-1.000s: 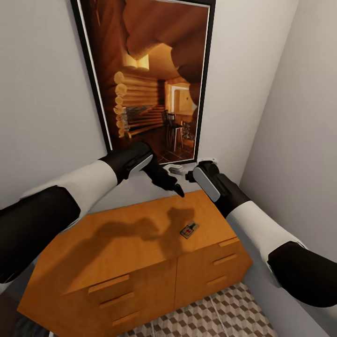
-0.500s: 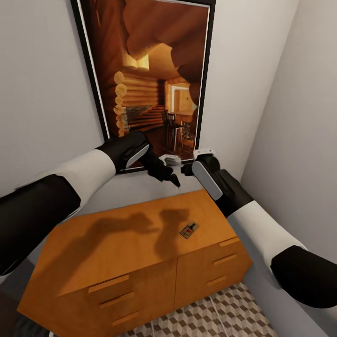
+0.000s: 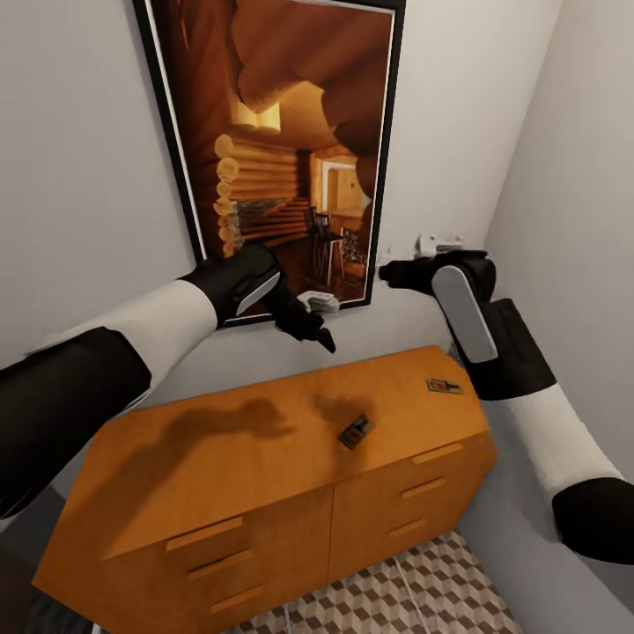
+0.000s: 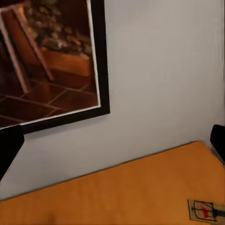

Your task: Take the four mousetraps from the cabinet in the bathroom and place them on the bathroom floor. Make sure all four end up on the same floor surface, and ensure that at least two of them are either under or directly next to the same bathroom sink.

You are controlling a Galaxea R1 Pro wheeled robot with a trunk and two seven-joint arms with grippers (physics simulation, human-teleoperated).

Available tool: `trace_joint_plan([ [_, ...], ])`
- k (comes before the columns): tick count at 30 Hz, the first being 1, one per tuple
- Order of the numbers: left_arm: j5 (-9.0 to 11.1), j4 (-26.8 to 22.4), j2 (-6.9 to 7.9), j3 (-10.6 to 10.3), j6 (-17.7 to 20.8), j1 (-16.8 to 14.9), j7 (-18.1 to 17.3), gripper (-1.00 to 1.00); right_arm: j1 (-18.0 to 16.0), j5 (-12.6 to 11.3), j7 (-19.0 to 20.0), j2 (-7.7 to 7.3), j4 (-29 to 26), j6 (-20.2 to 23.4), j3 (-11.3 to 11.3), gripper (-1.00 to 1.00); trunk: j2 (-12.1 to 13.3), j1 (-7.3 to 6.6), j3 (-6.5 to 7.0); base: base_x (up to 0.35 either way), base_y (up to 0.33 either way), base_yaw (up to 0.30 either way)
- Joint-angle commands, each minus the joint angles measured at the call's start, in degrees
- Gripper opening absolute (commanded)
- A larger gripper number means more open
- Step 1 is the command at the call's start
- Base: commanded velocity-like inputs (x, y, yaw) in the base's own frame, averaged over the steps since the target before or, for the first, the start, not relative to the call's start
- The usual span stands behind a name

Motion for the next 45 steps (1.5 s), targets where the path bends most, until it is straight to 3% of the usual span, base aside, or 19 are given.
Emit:
trace_joint_plan([
  [1, -0.1, 0.0, -0.01, -0.6, 0.1, -0.1, -0.4, 1.00, 0.4, -1.8, -0.2, -0.89, -0.7, 0.1, -0.8, 1.00, -0.1, 0.04, -0.13, 0.000, 0.000, 0.000],
  [2, -0.1, 0.1, -0.01, -1.4, 0.1, 0.0, -0.4, 1.00, 1.4, -5.0, 1.2, -2.52, -1.6, 0.1, -2.7, 1.00, -0.1, 0.04, -0.13, 0.000, 0.000, 0.000],
  [5, -0.1, 0.1, 0.00, -2.5, 0.1, 0.1, -0.4, 1.00, 2.4, -12.0, 4.9, -5.39, -2.4, 0.2, -5.7, 1.00, -0.1, 0.04, -0.13, 0.000, 0.000, 0.000],
  [9, -0.1, 0.0, -0.05, -3.6, 0.1, 0.3, -0.4, 1.00, 3.2, -22.8, 11.9, -10.73, -2.9, 0.2, -9.4, 1.00, -0.1, 0.04, -0.13, 0.000, 0.000, 0.000],
  [10, -0.1, 0.0, -0.07, -3.9, 0.1, 0.4, -0.4, 1.00, 3.5, -28.0, 15.9, -13.85, -2.9, 0.2, -10.7, 1.00, -0.1, 0.04, -0.13, 0.000, 0.000, 0.000],
  [16, -0.1, 0.0, -0.08, -4.3, 0.1, 0.5, -0.4, 1.00, 4.2, -41.4, 29.1, -23.28, -2.5, 0.1, -12.8, 1.00, -0.1, 0.04, -0.13, 0.000, 0.000, 0.000],
  [19, -0.1, -0.1, -0.09, -4.4, 0.1, 0.6, -0.4, 1.00, 4.3, -49.7, 38.6, -32.55, -2.2, 0.1, -15.0, 1.00, -0.1, 0.04, -0.13, 0.000, 0.000, 0.000],
  [25, 0.0, -0.2, -0.09, -4.5, 0.1, 1.0, -0.4, 1.00, 4.2, -56.0, 41.6, -40.62, -1.9, 0.1, -16.6, 1.00, -0.1, 0.04, -0.13, 0.000, 0.000, 0.000],
  [32, 0.0, -0.2, -0.09, -4.5, 0.1, 1.2, -0.4, 1.00, 4.2, -59.5, 42.4, -47.00, 0.4, 0.1, -17.1, 1.00, -0.1, 0.04, -0.13, 0.000, 0.000, 0.000],
  [37, 0.0, -0.3, -0.09, -4.5, 0.1, 1.2, -0.4, 1.00, 4.2, -60.2, 42.5, -49.46, 1.4, 0.1, -17.2, 1.00, -0.1, 0.04, -0.13, 0.000, 0.000, 0.000],
  [45, 0.0, -0.2, 0.01, -4.5, 0.0, 1.2, -0.5, 1.00, 4.3, -60.5, 42.7, -50.56, 1.5, 0.2, -17.2, 1.00, -0.1, 0.04, -0.13, 0.000, 0.000, 0.000],
])
